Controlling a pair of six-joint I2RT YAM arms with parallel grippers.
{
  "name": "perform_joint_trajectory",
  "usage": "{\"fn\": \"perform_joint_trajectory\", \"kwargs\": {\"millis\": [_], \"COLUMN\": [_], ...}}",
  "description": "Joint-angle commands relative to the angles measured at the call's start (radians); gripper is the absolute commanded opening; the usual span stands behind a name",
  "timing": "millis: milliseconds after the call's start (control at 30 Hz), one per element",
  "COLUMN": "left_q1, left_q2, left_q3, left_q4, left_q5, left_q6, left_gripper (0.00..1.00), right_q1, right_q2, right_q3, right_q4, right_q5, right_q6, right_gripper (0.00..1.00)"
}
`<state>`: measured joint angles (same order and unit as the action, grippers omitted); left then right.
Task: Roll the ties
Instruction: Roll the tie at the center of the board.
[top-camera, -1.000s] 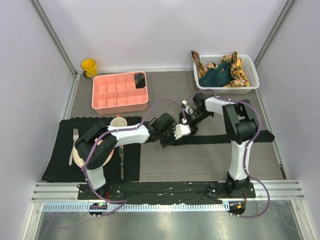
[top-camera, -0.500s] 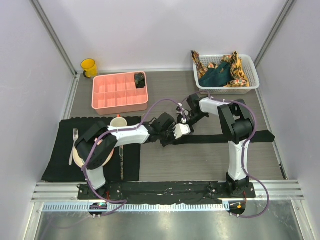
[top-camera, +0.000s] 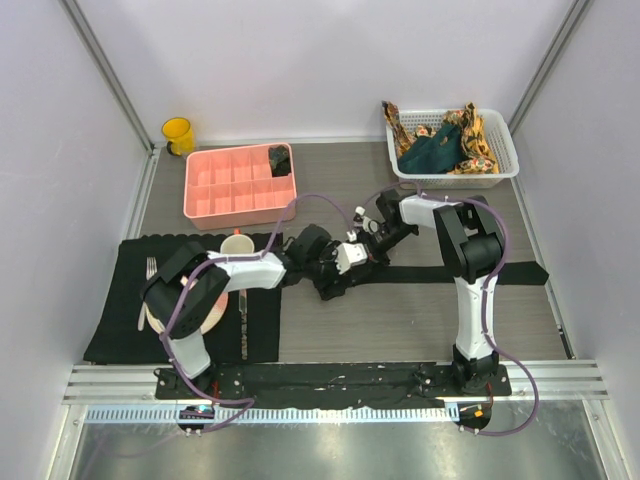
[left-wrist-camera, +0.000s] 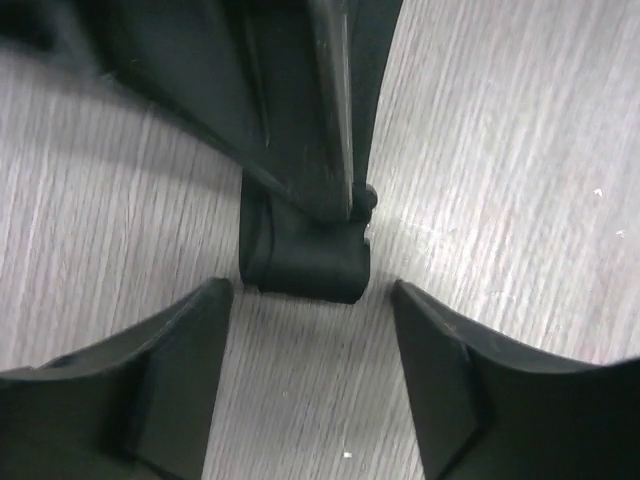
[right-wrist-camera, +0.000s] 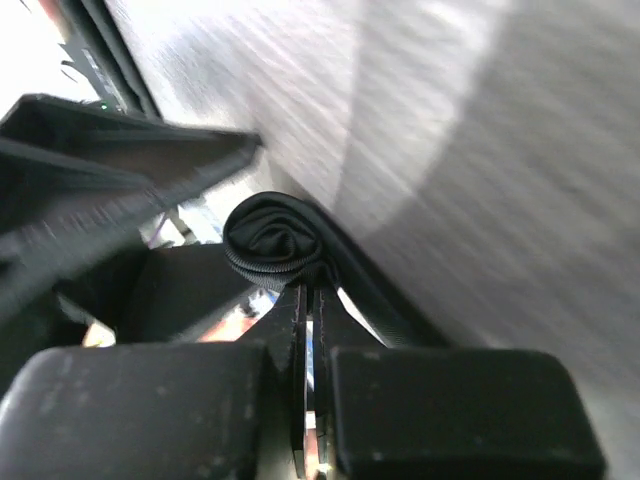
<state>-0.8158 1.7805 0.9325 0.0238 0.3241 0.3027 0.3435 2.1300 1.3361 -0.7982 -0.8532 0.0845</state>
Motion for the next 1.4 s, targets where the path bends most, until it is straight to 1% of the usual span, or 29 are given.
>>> {"fn": "perform_joint_trajectory", "kwargs": {"millis": [0,33,67,167,300,467,533,667,733,767,800,867,900,967,1000,1067,1100,1200,1233,1267,1367], "left_q1": [0.081,0.093,0.102,0.104,0.104,0.102,0.101,0.076,0.07,0.066,0.064,0.064,0.063,0.063,0.063,0.064,0.064,0.064,0.064,0.064,0.064], "left_q2": [-0.062,-0.07,-0.07,-0.034,0.074,0.146,0.166,0.171,0.172,0.174,0.174,0.175,0.174,0.172,0.171,0.168,0.166,0.165,0.163,0.163,0.163], "left_q3": [-0.187,-0.22,-0.277,-0.307,-0.268,-0.198,-0.179,-0.143,-0.139,-0.136,-0.135,-0.133,-0.133,-0.132,-0.132,-0.135,-0.136,-0.139,-0.139,-0.141,-0.135], "left_q4": [0.269,0.342,0.472,0.615,0.712,0.735,0.731,0.567,0.544,0.507,0.49,0.447,0.433,0.397,0.383,0.361,0.358,0.331,0.309,0.301,0.271], "left_q5": [0.177,0.208,0.216,0.246,0.276,0.329,0.342,0.329,0.316,0.31,0.313,0.316,0.317,0.314,0.313,0.31,0.311,0.319,0.323,0.328,0.346], "left_q6": [-0.086,-0.094,-0.096,-0.091,-0.1,-0.088,-0.067,0.021,0.036,0.062,0.073,0.094,0.107,0.119,0.133,0.147,0.15,0.165,0.183,0.187,0.19], "left_gripper": [0.76,0.84,0.85,0.86,0.85,0.82,0.79,0.78,0.78,0.77,0.7,0.59,0.51,0.42,0.34,0.27,0.22,0.17,0.16,0.16,0.21], "right_q1": [-0.027,-0.034,-0.04,-0.044,-0.047,-0.049,-0.049,-0.049,-0.047,-0.046,-0.044,-0.037,-0.035,-0.028,-0.024,-0.021,-0.021,-0.027,-0.029,-0.029,-0.032], "right_q2": [0.073,0.082,0.088,0.097,0.113,0.119,0.117,0.105,0.094,0.087,0.082,0.061,0.054,0.038,0.033,0.025,0.025,0.036,0.039,0.044,0.038], "right_q3": [-0.031,-0.032,-0.031,-0.028,-0.012,0.003,0.009,0.018,0.024,0.028,0.029,0.037,0.038,0.046,0.051,0.058,0.064,0.069,0.071,0.072,0.081], "right_q4": [0.059,0.059,0.057,0.053,0.03,0.013,0.011,0.011,0.011,0.014,0.013,0.011,0.008,0.008,0.005,0.004,0.004,0.002,0.001,-0.007,-0.01], "right_q5": [0.094,0.088,0.083,0.074,0.051,0.023,0.013,-0.021,-0.036,-0.041,-0.052,-0.067,-0.076,-0.089,-0.096,-0.099,-0.098,-0.075,-0.072,-0.072,-0.069], "right_q6": [-0.048,-0.046,-0.046,-0.054,-0.078,-0.12,-0.124,-0.132,-0.124,-0.123,-0.124,-0.118,-0.117,-0.114,-0.114,-0.109,-0.109,-0.117,-0.118,-0.118,-0.124], "right_gripper": [0.01,0.01,0.01,0.01,0.01,0.01,0.01,0.01,0.01,0.01,0.01,0.01,0.01,0.01,0.01,0.01,0.01,0.01,0.01,0.01,0.01]}}
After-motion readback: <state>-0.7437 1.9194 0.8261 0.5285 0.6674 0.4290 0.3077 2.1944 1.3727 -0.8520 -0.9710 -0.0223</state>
